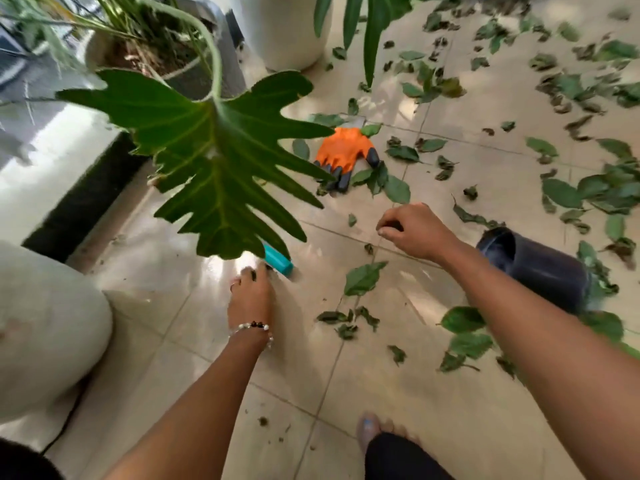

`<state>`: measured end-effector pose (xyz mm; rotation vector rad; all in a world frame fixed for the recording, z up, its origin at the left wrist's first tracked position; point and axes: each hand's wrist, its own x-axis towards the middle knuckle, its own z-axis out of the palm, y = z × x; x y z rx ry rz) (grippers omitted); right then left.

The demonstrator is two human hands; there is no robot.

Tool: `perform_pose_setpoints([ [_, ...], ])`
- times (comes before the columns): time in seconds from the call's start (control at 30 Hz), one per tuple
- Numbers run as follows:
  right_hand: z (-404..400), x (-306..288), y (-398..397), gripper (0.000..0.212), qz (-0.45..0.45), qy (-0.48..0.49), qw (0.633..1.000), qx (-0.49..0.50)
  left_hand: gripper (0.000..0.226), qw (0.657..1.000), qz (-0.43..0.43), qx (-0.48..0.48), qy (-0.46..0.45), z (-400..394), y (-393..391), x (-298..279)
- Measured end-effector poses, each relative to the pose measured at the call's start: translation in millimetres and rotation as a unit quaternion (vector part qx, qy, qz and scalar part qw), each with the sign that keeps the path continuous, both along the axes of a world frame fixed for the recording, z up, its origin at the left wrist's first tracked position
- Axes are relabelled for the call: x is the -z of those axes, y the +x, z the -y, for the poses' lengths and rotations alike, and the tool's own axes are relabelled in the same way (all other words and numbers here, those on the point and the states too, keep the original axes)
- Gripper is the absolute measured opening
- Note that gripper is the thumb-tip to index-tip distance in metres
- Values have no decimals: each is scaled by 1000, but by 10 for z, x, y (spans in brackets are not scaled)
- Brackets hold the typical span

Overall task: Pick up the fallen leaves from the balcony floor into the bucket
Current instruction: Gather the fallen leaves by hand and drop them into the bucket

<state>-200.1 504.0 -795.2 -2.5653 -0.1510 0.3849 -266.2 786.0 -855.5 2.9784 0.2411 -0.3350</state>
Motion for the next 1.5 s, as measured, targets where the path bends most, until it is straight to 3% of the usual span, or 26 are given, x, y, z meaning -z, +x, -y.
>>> perform_pose_setpoints([
  [0.23, -152, -9, -331, 20, -19, 23, 999, -29, 35, 997, 15, 66, 29, 47, -63, -31],
  [0.33, -190, 7, -469, 20, -17, 47, 999, 3, 28, 996, 50, -15, -78, 154, -96, -107],
  [0.4, -216, 36, -540, 19, -20, 65, 997, 24, 22, 977, 96, -72, -177, 258, -84, -171],
  [0.47, -257, 76, -620, 21, -60, 125, 988, 68, 19, 957, 134, -59, -250, 436, -80, -242],
  [0.53, -334, 91, -709, 32, -154, 283, 930, 175, 18, 944, 138, -10, -299, 649, -74, -326],
  [0.63, -476, 69, -848, 46, -277, 503, 753, 321, 22, 931, 108, 74, -339, 973, -81, -459],
  [0.7, -551, 91, -903, 42, -280, 585, 663, 374, 43, 920, 69, 127, -365, 1130, -115, -502],
  [0.8, -602, 157, -938, 26, -229, 630, 587, 455, 73, 907, 24, 161, -389, 1199, -161, -519],
  [0.87, -547, 189, -926, 16, -198, 633, 570, 485, 70, 898, 32, 144, -414, 1149, -160, -504],
  [0.93, -466, 206, -922, 13, -187, 611, 608, 472, 52, 881, 51, 53, -468, 1074, -134, -477],
  [1.0, -392, 240, -938, 9, -181, 559, 685, 431, 32, 866, 65, -81, -490, 984, -108, -430],
  [1.03, -356, 272, -955, 9, -172, 511, 744, 394, 25, 868, 72, -132, -474, 936, -107, -396],
  [1.1, -293, 341, -1013, 15, -138, 324, 897, 267, 18, 895, 82, -154, -411, 831, -140, -299],
  [1.13, -291, 383, -1047, 21, -122, 223, 947, 195, 17, 914, 79, -133, -376, 780, -176, -240],
  [1.17, -294, 437, -1085, 28, -107, 147, 973, 139, 17, 930, 72, -104, -346, 737, -230, -200],
  [1.27, -368, 582, -1193, 36, -53, 75, 993, 73, 20, 959, 39, -24, -279, 643, -387, -65],
  [1.37, -441, 693, -1218, 23, -7, 58, 997, 48, 39, 972, 11, 52, -231, 615, -512, 37],
  [1.5, -444, 648, -1175, 9, -43, 173, 967, 180, 60, 982, 3, 139, -129, 652, -615, 118],
])
